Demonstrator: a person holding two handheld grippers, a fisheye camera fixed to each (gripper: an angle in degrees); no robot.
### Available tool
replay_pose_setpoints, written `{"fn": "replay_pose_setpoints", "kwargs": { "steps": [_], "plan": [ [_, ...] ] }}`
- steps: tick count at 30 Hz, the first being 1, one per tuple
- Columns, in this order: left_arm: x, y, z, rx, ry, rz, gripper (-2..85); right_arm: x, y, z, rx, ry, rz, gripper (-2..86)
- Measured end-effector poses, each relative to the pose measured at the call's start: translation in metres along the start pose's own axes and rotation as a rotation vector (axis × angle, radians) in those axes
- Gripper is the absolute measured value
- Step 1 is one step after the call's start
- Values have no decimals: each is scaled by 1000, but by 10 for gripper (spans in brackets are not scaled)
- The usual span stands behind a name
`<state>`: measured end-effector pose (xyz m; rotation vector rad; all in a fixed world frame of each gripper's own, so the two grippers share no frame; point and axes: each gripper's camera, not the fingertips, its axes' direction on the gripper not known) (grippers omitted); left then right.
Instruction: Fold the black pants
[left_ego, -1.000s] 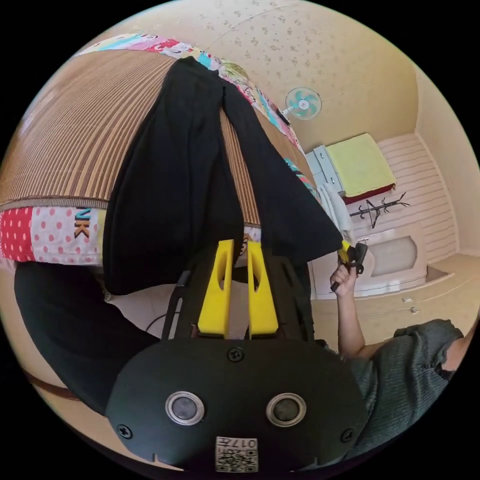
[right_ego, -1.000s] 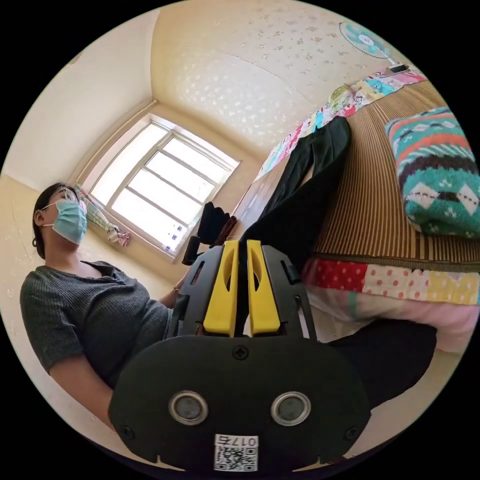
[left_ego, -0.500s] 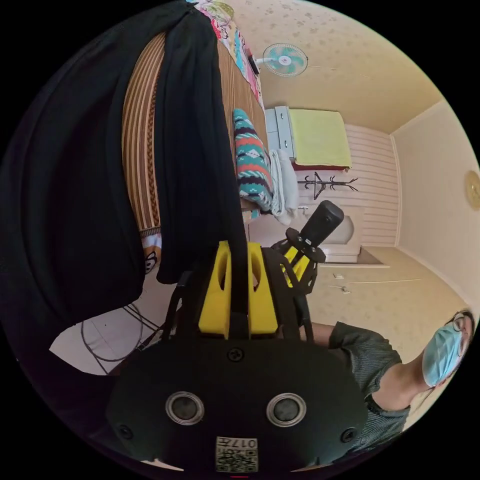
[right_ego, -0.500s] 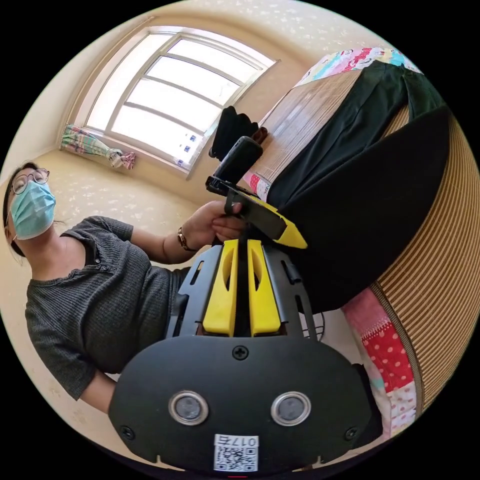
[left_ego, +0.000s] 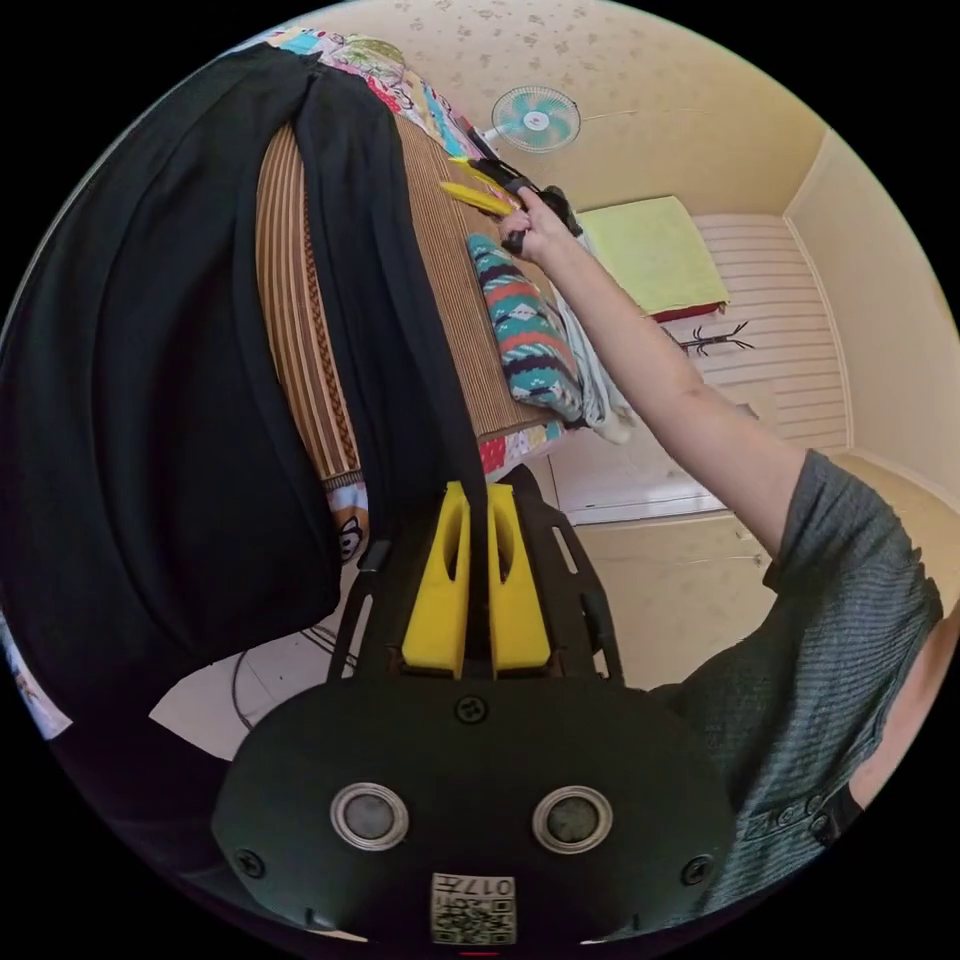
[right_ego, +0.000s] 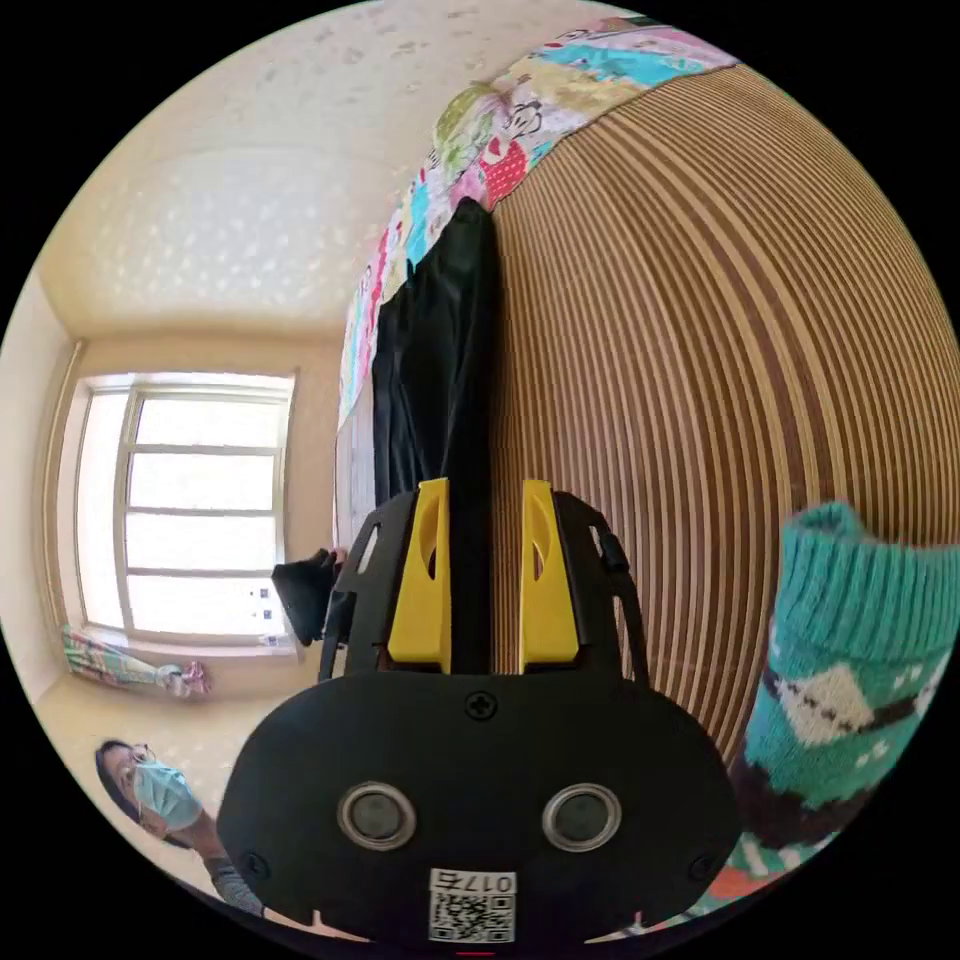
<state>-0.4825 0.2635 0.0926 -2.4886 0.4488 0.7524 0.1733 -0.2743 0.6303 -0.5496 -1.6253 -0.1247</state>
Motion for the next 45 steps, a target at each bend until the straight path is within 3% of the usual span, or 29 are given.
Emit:
{"fn": "replay_pose_setpoints", "kwargs": {
  "steps": [5,9,12,14,16,18,20,24,28,32,39,45],
  "plan": [
    [3,5,-4,1,-12,17,-4,-9,-75,64,206,-80,23,118],
    [-2,9,-9,8,21,19,-5,-34,-109,94,224,41,2,79],
    [-8,16,-14,35,59,47,-7,-92,-119,118,216,281,-96,46],
    [-13,26,-22,74,86,58,-7,-170,-101,144,313,619,-266,35],
    [-22,43,-42,126,130,50,-7,-228,-83,178,325,711,-446,29],
    [-26,60,-62,169,146,42,-7,-270,-66,204,322,631,-536,26],
    [-23,76,-85,195,98,35,-7,-302,-50,232,300,409,-577,24],
    [-14,116,-137,280,-168,-24,-7,-335,-39,293,234,368,-675,24],
    [-42,144,-150,322,-298,-141,-4,-306,-43,331,104,117,-601,30],
    [-70,151,-137,289,-251,-242,-1,-264,-16,318,-86,-185,-650,41],
    [-77,140,-130,212,-279,-272,24,-173,147,236,-318,32,-687,73],
    [-68,144,-127,231,-283,-261,36,-55,303,152,-277,55,-369,88]
  ]
}}
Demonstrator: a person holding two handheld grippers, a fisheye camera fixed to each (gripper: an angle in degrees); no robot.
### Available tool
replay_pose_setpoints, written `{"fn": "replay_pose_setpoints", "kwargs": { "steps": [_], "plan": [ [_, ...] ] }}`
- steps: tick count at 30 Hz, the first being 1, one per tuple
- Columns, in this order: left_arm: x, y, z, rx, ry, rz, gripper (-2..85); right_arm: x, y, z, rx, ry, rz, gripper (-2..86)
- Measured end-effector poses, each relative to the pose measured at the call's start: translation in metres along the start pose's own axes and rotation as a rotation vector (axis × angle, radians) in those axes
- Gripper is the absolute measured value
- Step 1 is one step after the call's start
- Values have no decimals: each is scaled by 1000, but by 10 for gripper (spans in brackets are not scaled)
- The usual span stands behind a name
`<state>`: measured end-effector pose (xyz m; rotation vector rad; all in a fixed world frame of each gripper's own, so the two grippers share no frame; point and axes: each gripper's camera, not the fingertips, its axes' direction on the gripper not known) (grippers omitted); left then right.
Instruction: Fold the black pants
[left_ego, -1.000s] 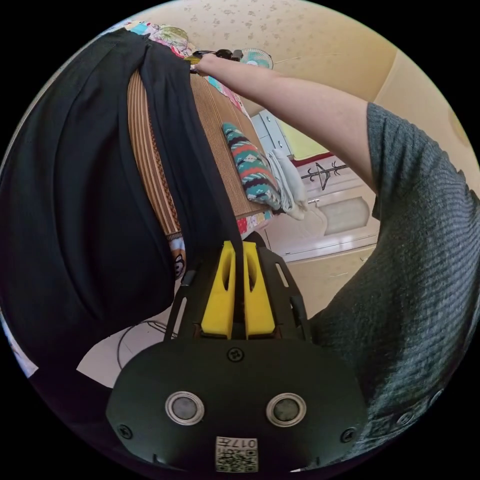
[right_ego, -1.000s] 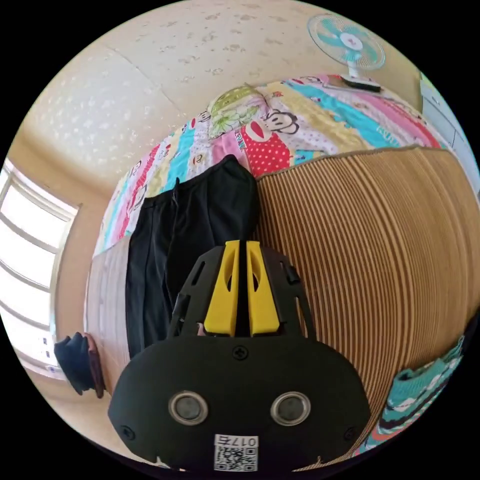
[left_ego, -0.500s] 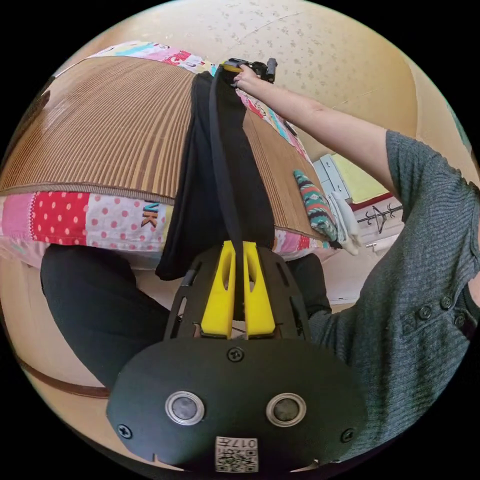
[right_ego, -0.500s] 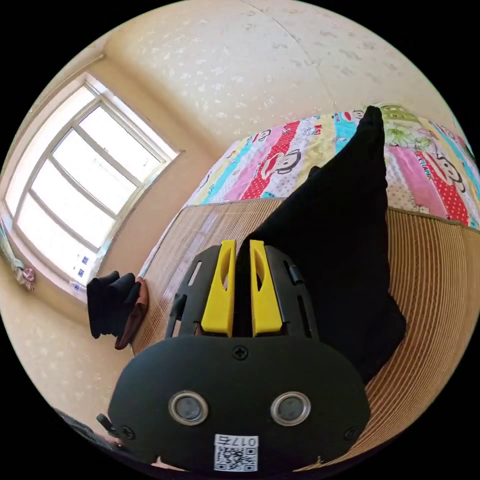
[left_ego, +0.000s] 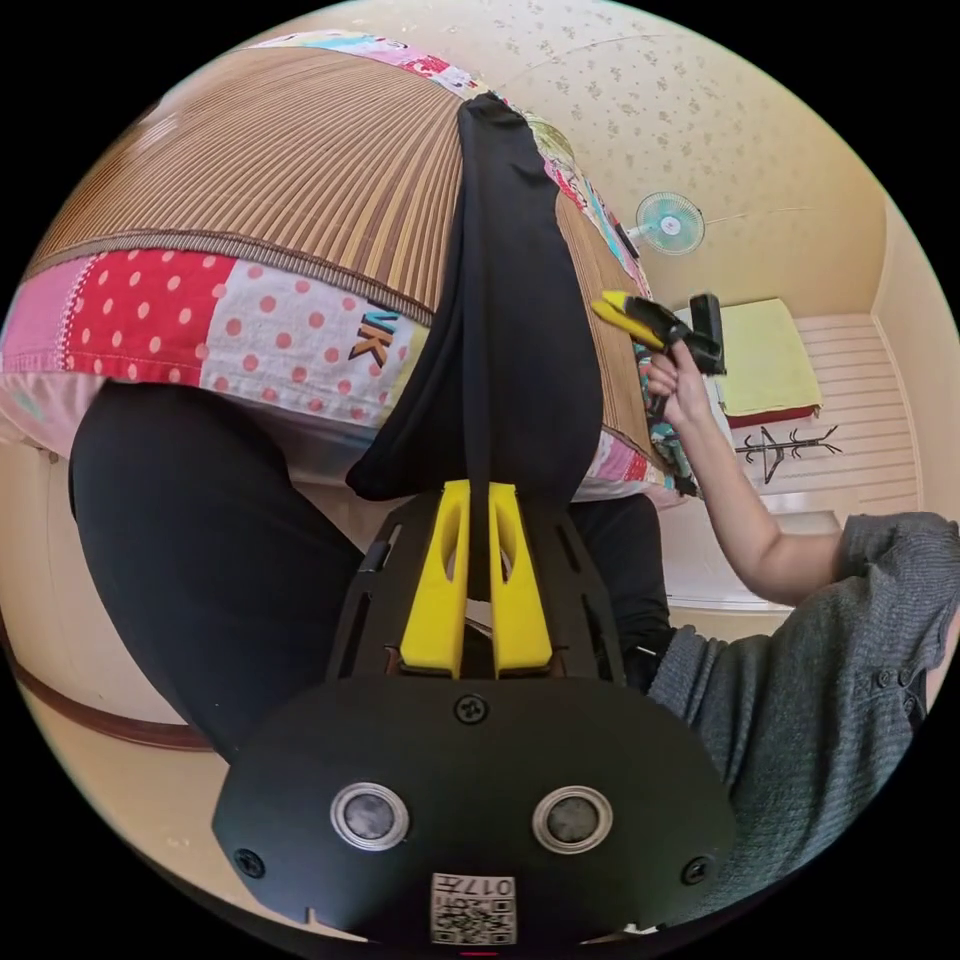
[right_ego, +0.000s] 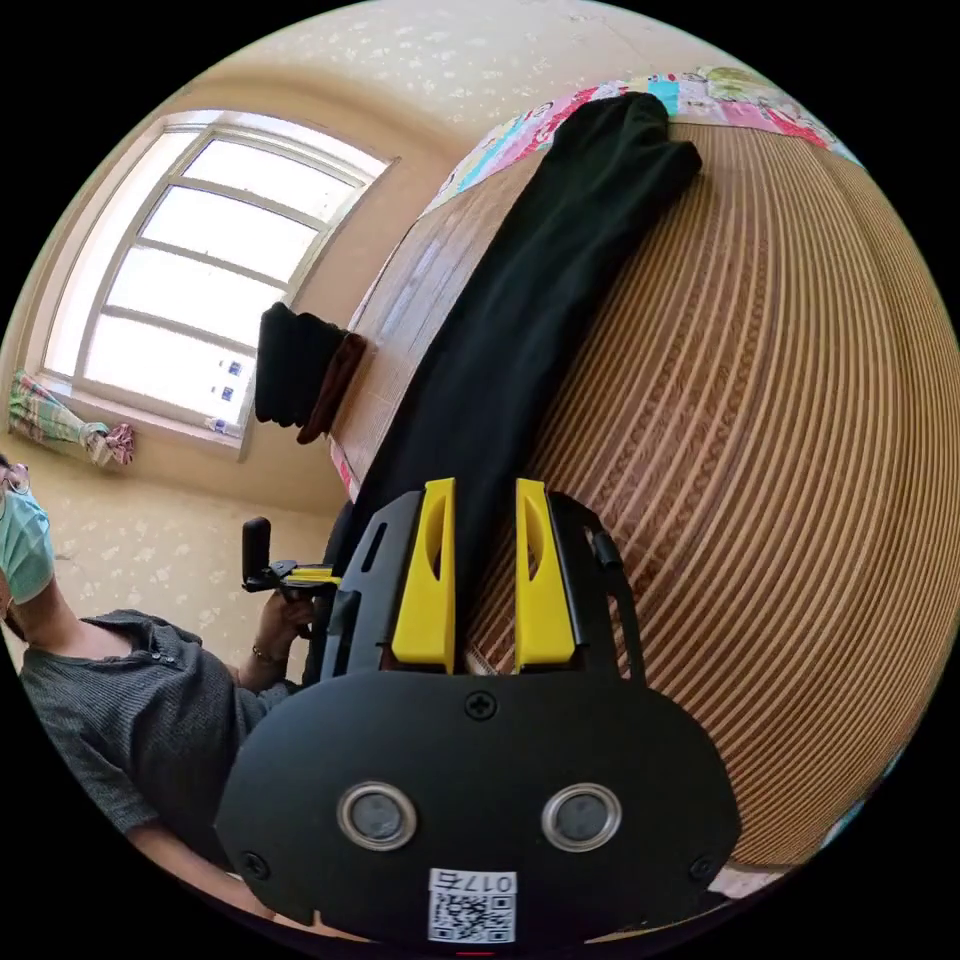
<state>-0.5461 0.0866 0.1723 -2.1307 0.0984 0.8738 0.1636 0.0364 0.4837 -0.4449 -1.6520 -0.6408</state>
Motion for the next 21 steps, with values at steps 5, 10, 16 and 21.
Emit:
{"fn": "replay_pose_setpoints", "kwargs": {
  "steps": [5,10,16,21],
  "plan": [
    [7,-3,-6,22,-24,33,49,21,105,10,64,-156,152,83],
    [21,-28,5,-119,-35,192,35,16,114,10,20,-264,99,68],
    [70,-40,-48,-119,89,460,3,7,124,-55,208,-668,-77,24],
    [47,-38,-78,-139,-92,267,-2,-11,130,-47,68,-430,-169,18]
  ]
}}
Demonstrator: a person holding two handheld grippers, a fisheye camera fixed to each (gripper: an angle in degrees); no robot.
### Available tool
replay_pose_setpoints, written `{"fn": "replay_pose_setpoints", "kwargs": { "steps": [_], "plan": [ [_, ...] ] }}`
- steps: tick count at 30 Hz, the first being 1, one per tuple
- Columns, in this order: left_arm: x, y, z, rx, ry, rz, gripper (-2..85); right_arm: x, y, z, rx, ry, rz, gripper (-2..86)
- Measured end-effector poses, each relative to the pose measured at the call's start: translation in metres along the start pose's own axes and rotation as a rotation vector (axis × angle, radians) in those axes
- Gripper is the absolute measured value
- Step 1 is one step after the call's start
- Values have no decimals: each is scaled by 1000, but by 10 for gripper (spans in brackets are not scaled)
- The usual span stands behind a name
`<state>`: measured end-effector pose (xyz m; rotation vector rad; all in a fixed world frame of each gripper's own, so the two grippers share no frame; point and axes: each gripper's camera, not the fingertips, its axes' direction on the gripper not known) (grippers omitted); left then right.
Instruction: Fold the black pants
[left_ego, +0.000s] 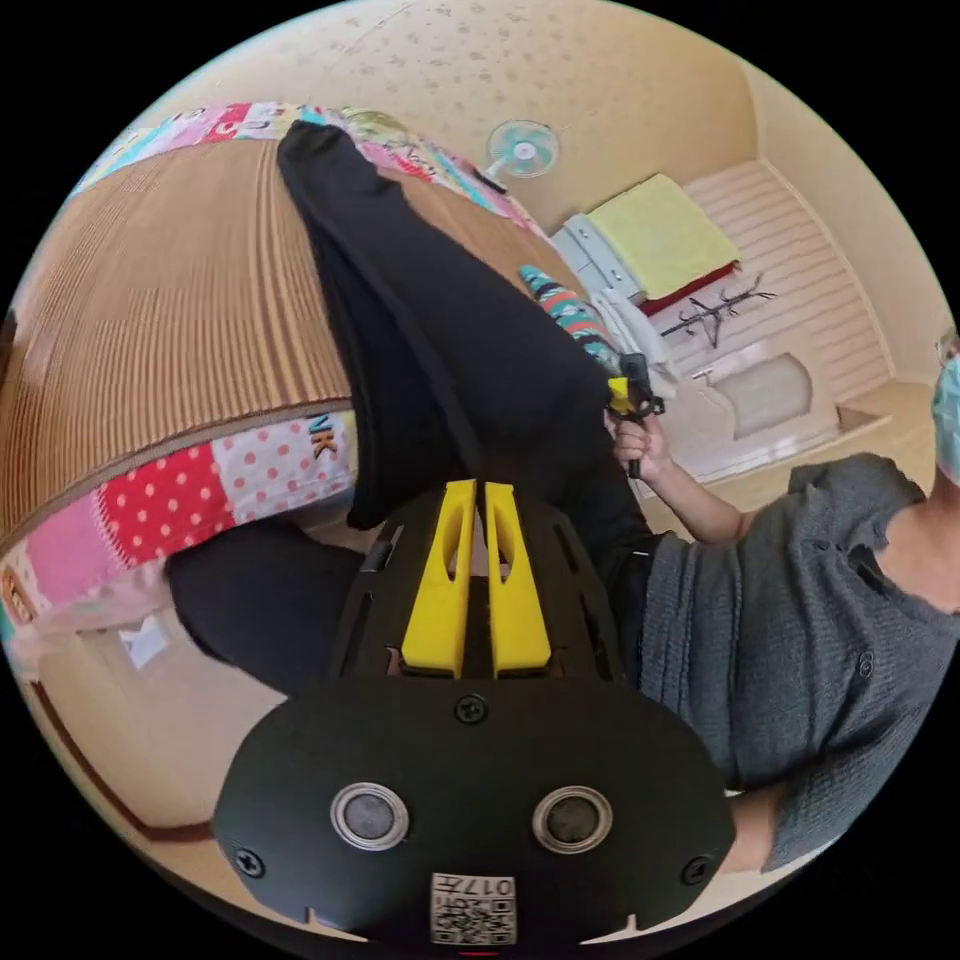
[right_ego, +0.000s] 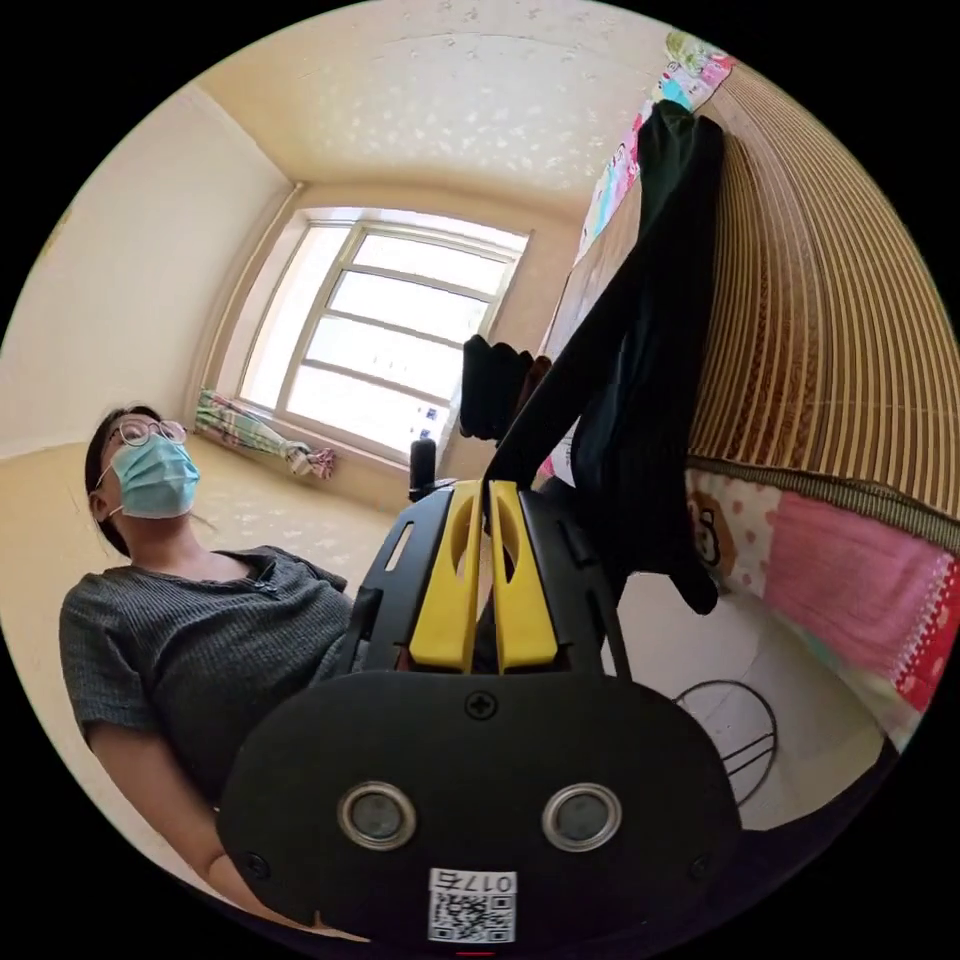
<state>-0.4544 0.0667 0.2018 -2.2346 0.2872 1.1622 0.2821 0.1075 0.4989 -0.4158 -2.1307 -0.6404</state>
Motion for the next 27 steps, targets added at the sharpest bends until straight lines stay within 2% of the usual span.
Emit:
{"fn": "replay_pose_setpoints", "kwargs": {
  "steps": [2,4,6,9,11,13,15,18,22,25,27],
  "plan": [
    [-10,1,8,-32,3,-56,-3,16,2,26,-144,231,74,19],
    [-17,-1,24,-82,98,-98,0,29,3,33,-187,298,136,22],
    [-14,-4,30,-83,80,-99,17,33,2,25,-128,296,164,26],
    [4,-20,35,-65,-74,-13,93,26,-10,8,-20,288,123,45],
    [10,-36,37,-41,-165,0,113,23,-33,6,3,366,102,73],
    [10,-61,38,57,-188,12,121,27,-51,9,16,436,111,86],
    [-1,-79,43,119,-141,-4,118,38,-66,16,11,413,129,93],
    [-16,-99,55,34,-144,-65,92,52,-78,39,-54,326,168,77],
    [7,-85,65,-34,-60,34,28,24,-58,29,-49,390,108,46],
    [44,-58,83,-118,-1,183,19,14,-19,15,-91,391,125,41],
    [51,-42,89,-142,46,183,22,20,5,8,-140,355,159,43]
  ]
}}
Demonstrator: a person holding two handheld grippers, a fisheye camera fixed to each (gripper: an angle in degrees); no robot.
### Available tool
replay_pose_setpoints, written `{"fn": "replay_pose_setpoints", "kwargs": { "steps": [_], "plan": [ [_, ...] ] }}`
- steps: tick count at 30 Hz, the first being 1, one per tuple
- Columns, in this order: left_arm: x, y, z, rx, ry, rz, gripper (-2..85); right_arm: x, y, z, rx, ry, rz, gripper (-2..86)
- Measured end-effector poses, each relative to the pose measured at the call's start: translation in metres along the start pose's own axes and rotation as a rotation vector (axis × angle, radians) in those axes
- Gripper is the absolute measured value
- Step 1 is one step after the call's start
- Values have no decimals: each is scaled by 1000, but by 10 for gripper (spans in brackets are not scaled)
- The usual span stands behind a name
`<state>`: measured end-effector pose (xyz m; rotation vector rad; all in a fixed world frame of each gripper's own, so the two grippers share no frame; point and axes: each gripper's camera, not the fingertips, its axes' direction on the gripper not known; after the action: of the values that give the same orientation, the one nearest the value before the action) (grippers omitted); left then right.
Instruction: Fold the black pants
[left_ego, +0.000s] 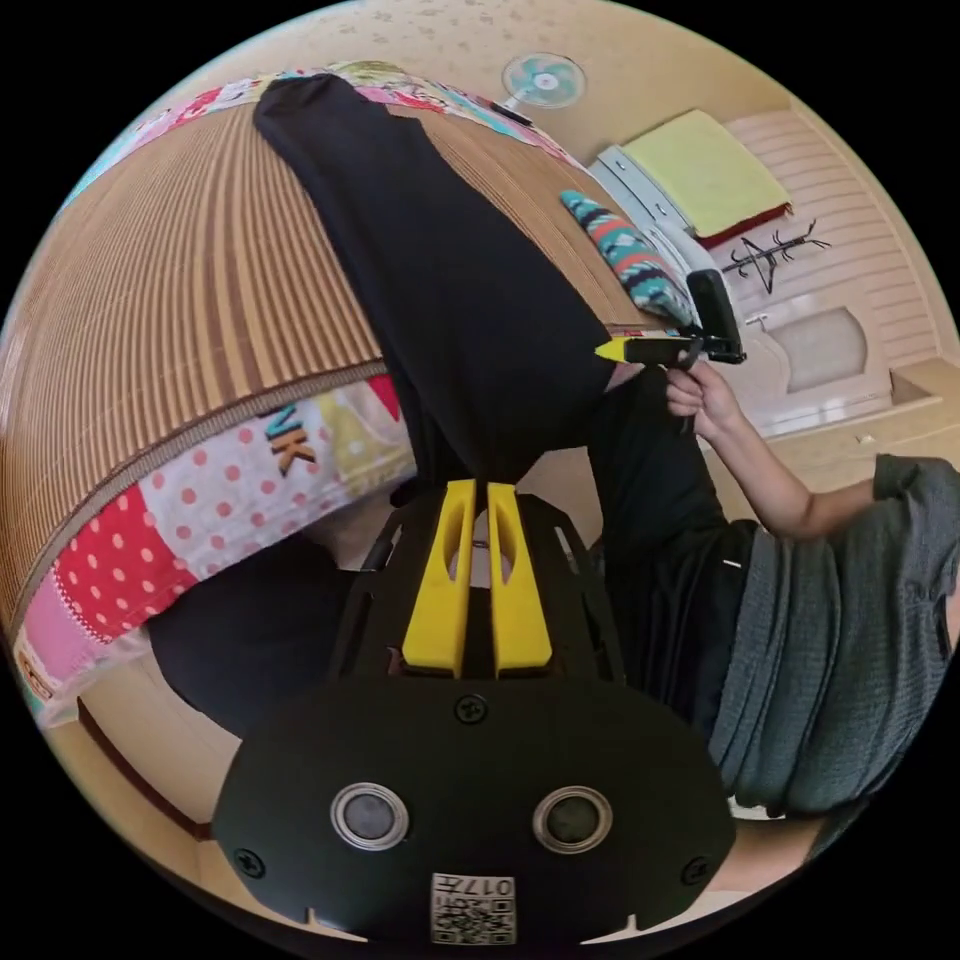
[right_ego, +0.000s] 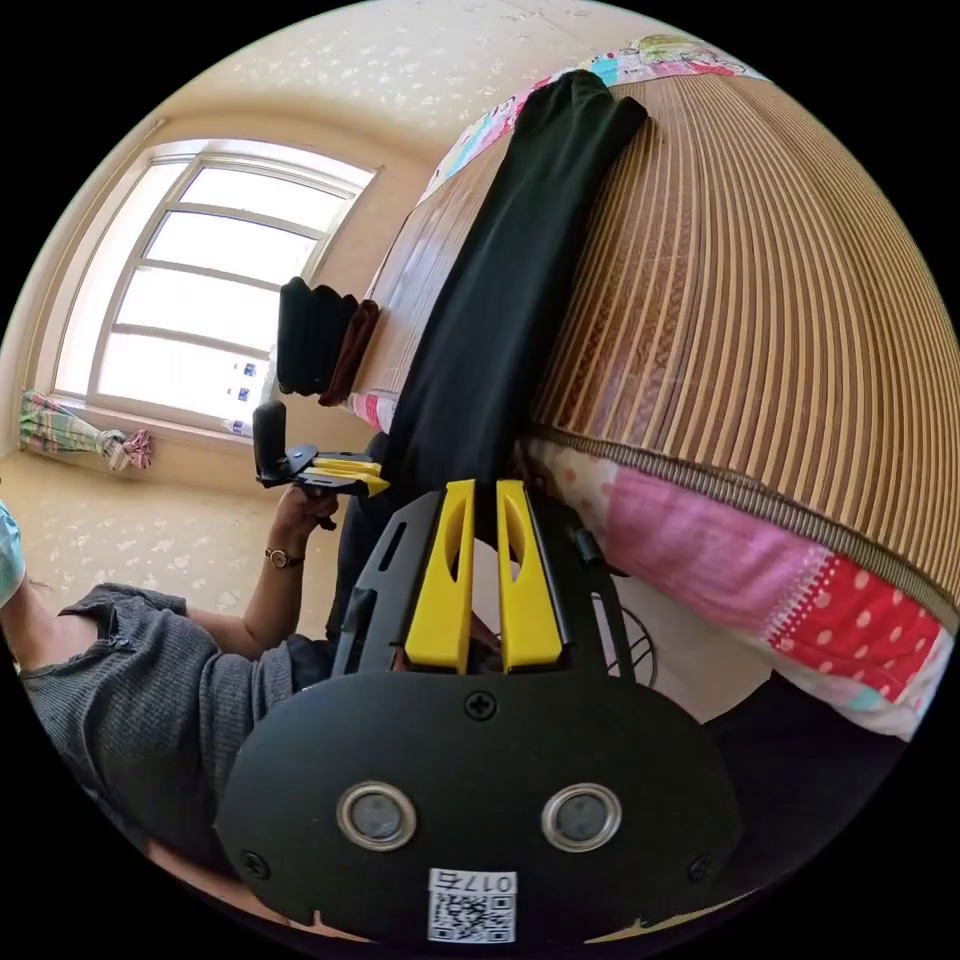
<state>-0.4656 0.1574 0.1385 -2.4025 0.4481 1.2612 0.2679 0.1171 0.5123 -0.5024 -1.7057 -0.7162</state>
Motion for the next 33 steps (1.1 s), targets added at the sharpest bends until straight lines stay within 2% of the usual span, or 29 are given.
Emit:
{"fn": "replay_pose_setpoints", "kwargs": {
  "steps": [2,5,7,8,12,16,20,22,23,25,27,33],
  "plan": [
    [-5,13,-1,36,49,-58,31,19,24,-16,36,-67,58,54],
    [-35,29,-31,285,197,-206,70,38,29,-51,184,-163,94,76],
    [-72,29,-50,523,401,-275,79,46,19,-67,262,-167,125,87],
    [-80,24,-51,548,423,-288,84,47,6,-71,295,-160,121,98],
    [-101,-42,-45,459,288,-355,134,45,-43,-67,294,-98,128,123],
    [-96,-92,-38,402,209,-357,137,39,-87,-43,206,-27,138,131],
    [-88,-116,-26,300,191,-379,111,37,-93,-6,102,-96,122,78],
    [-91,-118,-15,268,238,-379,83,37,-77,2,124,-158,95,54],
    [-92,-117,-12,267,270,-368,73,39,-61,-2,174,-235,86,44],
    [-89,-98,-13,334,490,-277,48,39,-34,-16,261,-405,52,32],
    [-69,-76,-32,411,554,-176,42,26,-8,-36,306,-474,-28,25],
    [61,-14,-131,646,486,185,40,-93,57,-123,348,-426,-440,13]
  ]
}}
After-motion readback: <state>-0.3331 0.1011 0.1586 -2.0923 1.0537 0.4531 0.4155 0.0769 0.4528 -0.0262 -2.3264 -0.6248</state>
